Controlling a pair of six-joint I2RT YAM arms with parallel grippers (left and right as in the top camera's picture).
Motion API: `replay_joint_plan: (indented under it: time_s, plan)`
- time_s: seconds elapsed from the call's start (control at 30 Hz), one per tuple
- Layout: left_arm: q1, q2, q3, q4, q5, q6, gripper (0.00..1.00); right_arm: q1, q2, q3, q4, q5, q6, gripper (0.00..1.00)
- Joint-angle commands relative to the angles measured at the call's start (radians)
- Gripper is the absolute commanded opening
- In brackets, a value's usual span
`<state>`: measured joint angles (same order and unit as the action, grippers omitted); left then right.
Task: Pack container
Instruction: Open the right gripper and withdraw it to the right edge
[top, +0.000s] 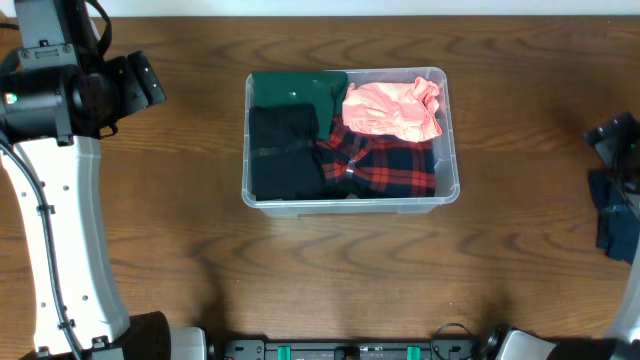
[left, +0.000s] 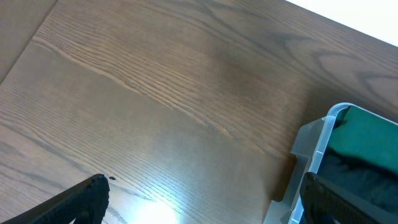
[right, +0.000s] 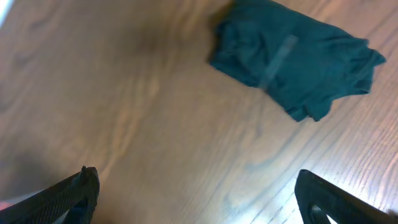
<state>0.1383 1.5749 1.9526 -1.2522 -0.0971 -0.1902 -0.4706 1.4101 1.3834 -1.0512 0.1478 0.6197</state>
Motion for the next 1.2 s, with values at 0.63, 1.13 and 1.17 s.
replay_joint_plan:
  time_s: [0.63,1.13,1.17]
  plan:
    - [0.003,0.006,-0.006,-0.001,-0.012,0.002,0.98,-0.468,0.218,-0.174,0.252,-0.314,-0.273,0.91]
    - [0.003,0.006,-0.006,-0.001,-0.012,0.002,0.98,-0.637,0.337,-0.237,0.42,-0.418,-0.44,0.91]
    - [0.003,0.006,-0.006,-0.001,-0.012,0.002,0.98,-0.636,0.348,-0.237,0.434,-0.418,-0.446,0.91]
